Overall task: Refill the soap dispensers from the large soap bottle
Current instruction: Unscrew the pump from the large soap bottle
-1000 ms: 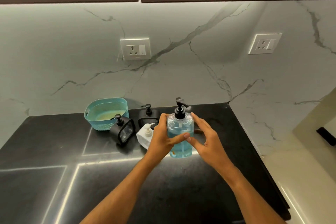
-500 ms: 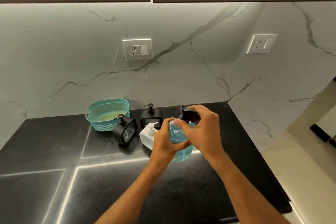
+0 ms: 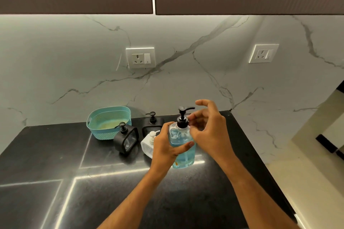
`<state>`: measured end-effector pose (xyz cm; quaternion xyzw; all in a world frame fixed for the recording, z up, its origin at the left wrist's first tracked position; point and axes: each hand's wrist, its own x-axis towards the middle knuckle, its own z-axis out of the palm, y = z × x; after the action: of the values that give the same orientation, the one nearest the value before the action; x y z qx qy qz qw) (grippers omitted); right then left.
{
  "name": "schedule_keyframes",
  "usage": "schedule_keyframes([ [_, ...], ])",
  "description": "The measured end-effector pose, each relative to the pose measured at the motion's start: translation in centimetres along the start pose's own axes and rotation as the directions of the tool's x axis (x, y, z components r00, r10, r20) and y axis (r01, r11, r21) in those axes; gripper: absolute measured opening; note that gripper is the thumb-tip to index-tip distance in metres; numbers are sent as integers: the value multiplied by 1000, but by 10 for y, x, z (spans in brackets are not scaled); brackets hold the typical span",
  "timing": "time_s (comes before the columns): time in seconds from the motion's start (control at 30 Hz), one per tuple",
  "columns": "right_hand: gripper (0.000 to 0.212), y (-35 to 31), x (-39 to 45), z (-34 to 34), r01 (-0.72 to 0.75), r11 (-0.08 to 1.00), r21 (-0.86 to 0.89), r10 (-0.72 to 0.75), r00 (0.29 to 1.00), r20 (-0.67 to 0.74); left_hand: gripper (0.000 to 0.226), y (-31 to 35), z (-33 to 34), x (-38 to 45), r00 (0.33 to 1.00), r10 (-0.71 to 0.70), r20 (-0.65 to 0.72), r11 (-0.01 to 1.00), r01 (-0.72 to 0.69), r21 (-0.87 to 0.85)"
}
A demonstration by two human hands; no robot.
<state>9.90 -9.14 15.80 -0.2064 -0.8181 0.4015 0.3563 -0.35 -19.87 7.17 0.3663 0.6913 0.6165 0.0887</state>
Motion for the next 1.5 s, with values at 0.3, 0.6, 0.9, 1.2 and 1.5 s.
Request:
schedule_keyframes([
  [0.3, 59, -2, -1, 2, -19, 995, -101, 13, 998, -66, 74, -2, 10, 2, 1000, 17, 8, 1000, -17, 26],
  [0.6, 61, 1, 0, -4, 9, 990, -141, -11, 1000, -15, 70, -2, 15, 2, 1000, 25, 13, 999, -25, 30],
  [0.9, 60, 2, 1, -9, 26, 989, -148, -26, 1000, 5, 67, -2, 22, 2, 1000, 23, 14, 997, -24, 69],
  [1.2, 57, 1, 0, -11, 14, 990, -138, -13, 1000, 9, 63, -1, 26, 1, 999, 36, 6, 997, -37, 70],
  [1.5, 42, 4, 5, -16, -40, 974, -224, 36, 999, -22, 65, -2, 31, 3, 998, 55, -7, 996, -54, 69],
])
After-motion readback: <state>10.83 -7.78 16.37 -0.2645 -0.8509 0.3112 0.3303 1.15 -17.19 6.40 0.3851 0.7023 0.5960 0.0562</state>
